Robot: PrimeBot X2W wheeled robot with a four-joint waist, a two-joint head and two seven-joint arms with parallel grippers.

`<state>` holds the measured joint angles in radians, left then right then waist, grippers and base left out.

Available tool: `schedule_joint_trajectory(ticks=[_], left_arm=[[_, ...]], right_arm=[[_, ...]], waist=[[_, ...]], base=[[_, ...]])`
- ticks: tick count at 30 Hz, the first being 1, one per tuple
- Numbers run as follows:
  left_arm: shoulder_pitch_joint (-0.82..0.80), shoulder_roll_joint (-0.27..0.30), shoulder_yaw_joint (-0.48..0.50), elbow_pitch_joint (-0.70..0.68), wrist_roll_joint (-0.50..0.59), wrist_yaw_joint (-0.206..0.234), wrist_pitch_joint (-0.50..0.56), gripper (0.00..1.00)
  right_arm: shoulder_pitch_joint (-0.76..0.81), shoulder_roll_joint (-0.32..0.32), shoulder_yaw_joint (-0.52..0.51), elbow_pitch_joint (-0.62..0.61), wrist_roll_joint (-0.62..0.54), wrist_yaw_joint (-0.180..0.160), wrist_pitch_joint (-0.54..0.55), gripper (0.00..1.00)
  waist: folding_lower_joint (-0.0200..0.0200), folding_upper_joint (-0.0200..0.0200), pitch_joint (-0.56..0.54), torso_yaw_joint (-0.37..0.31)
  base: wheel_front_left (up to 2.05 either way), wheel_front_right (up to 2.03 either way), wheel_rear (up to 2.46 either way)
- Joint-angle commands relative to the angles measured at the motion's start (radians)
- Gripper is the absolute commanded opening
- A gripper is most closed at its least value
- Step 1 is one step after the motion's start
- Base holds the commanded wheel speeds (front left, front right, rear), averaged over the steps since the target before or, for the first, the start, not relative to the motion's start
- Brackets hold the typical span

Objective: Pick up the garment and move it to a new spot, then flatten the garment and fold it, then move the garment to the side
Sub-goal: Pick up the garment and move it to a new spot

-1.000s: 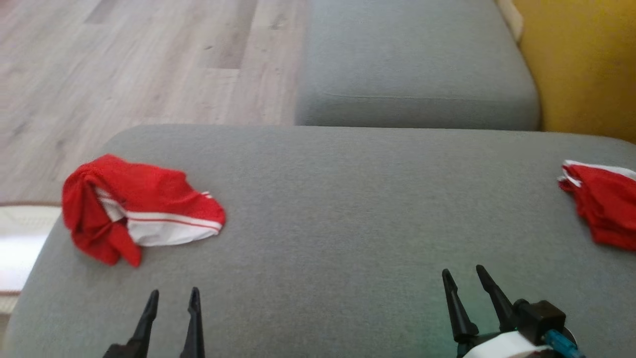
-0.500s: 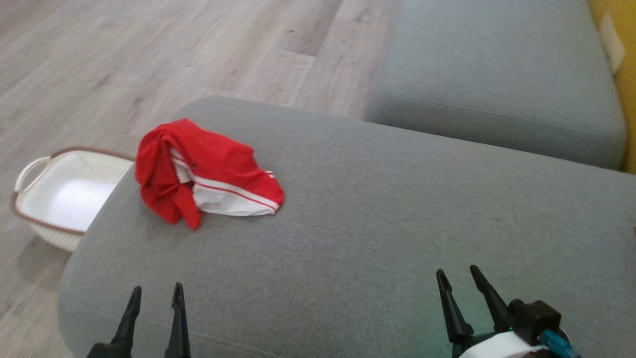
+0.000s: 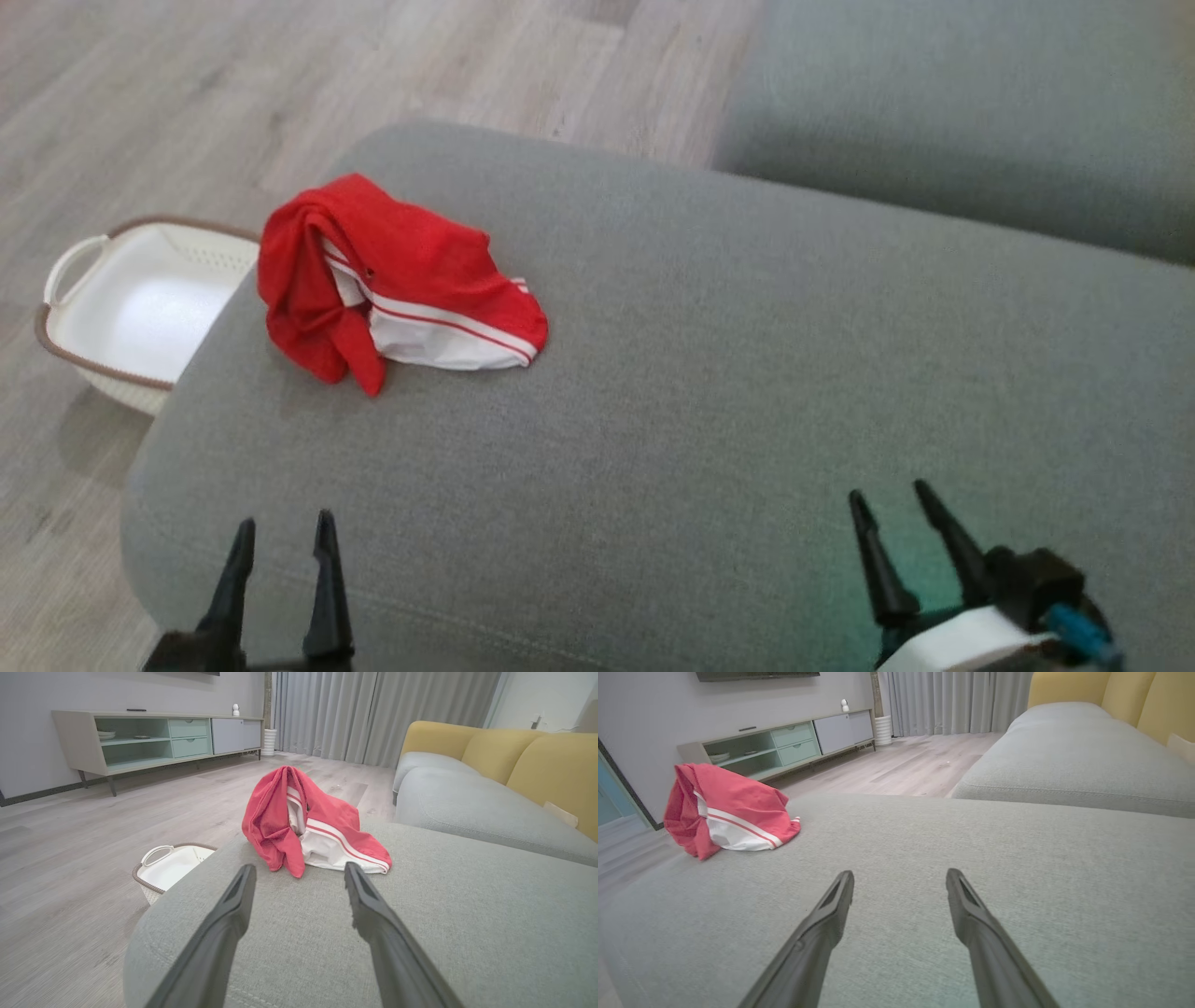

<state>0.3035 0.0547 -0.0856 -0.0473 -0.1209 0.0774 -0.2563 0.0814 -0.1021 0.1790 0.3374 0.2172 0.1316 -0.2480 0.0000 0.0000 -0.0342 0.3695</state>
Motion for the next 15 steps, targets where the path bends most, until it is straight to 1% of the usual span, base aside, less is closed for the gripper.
schedule_joint_trajectory(ticks=[1,4,6,8,10,11,13,15], left_arm=[[-0.079,-0.005,0.021,-0.043,-0.007,0.007,-0.006,1.0],[-0.149,-0.005,-0.003,-0.056,-0.022,0.015,-0.006,1.0],[-0.208,-0.005,-0.003,-0.074,-0.027,0.019,-0.006,1.0],[-0.277,-0.005,0.011,-0.093,-0.018,0.013,-0.006,1.0],[-0.358,0.001,0.04,-0.092,-0.011,-0.006,-0.006,1.0],[-0.402,0.013,0.053,-0.073,-0.011,-0.02,-0.006,1.0],[-0.503,0.043,0.074,-0.008,-0.016,-0.049,-0.006,1.0],[-0.604,0.075,0.079,0.091,-0.017,-0.07,0.019,1.0]], right_arm=[[-0.069,-0.029,0.013,-0.038,-0.009,-0.001,-0.014,1.0],[-0.094,-0.068,0.009,-0.054,-0.015,-0.001,-0.014,1.0],[-0.115,-0.094,0.011,-0.063,-0.017,-0.001,-0.014,1.0],[-0.137,-0.117,0.011,-0.074,-0.017,-0.001,-0.014,1.0],[-0.153,-0.138,0.009,-0.085,-0.019,-0.001,-0.014,1.0],[-0.16,-0.147,0.007,-0.089,-0.021,-0.001,-0.014,1.0],[-0.173,-0.166,0.002,-0.098,-0.02,-0.001,-0.014,1.0],[-0.183,-0.182,-0.001,-0.102,-0.02,-0.001,-0.014,1.0]], waist=[[0.0,0.0,0.061,-0.014],[0.0,0.0,0.132,-0.02],[0.0,0.0,0.177,-0.027],[0.0,0.0,0.215,-0.031],[0.0,0.0,0.245,-0.032],[0.0,0.0,0.258,-0.032],[0.0,0.0,0.278,-0.031],[0.0,0.0,0.295,-0.032]], base=[[0.0,0.0,0.0],[0.0,0.0,0.0],[0.0,0.0,0.0],[0.0,0.0,0.0],[0.0,0.0,0.0],[0.0,0.0,0.0],[0.0,0.0,0.0],[0.0,0.0,0.0]])
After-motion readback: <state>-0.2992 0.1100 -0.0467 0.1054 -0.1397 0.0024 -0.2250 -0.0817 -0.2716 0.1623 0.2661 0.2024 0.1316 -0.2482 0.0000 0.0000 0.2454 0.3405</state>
